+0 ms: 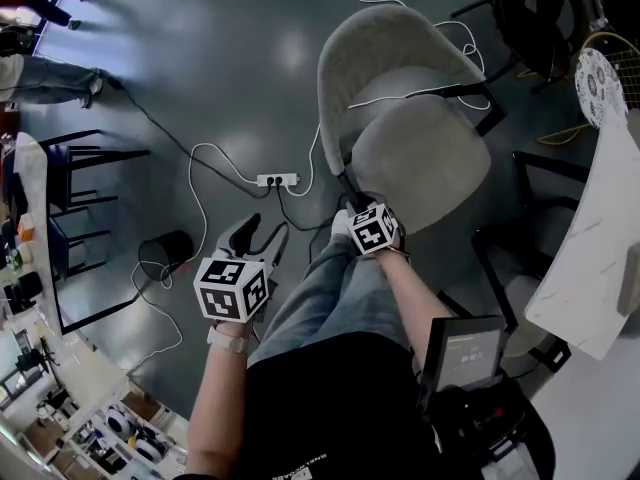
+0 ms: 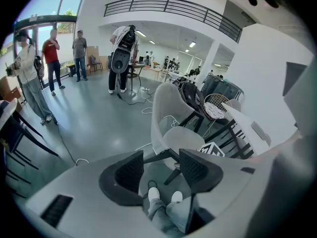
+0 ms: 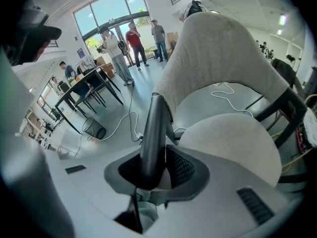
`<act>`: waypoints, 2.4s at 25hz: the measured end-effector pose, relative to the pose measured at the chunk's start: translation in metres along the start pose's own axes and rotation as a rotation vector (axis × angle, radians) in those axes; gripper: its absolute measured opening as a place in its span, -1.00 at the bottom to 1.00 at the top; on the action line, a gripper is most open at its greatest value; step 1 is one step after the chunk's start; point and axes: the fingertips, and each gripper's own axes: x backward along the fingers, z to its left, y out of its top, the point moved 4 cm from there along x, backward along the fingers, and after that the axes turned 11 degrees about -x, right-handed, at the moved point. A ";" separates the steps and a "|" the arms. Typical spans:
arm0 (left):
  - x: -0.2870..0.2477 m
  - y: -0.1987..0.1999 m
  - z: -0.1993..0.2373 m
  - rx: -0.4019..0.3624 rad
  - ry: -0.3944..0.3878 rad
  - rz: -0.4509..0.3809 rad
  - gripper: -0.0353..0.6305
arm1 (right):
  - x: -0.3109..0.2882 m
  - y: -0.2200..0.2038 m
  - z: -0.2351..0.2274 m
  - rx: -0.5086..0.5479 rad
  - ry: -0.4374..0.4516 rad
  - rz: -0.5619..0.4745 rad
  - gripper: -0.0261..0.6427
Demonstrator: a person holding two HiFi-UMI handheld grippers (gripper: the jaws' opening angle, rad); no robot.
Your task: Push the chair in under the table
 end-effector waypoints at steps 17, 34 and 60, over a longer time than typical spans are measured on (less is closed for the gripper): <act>-0.031 0.042 -0.056 -0.135 -0.108 0.005 -0.20 | 0.089 -0.143 -0.079 0.194 0.066 0.088 -0.60; -0.072 0.090 -0.092 -0.285 -0.226 0.003 -0.20 | 0.134 -0.177 -0.100 0.022 0.072 0.203 -0.41; -0.208 0.188 -0.098 -0.538 -0.093 0.019 -0.48 | 0.076 -0.147 -0.076 0.097 -0.202 0.364 -0.41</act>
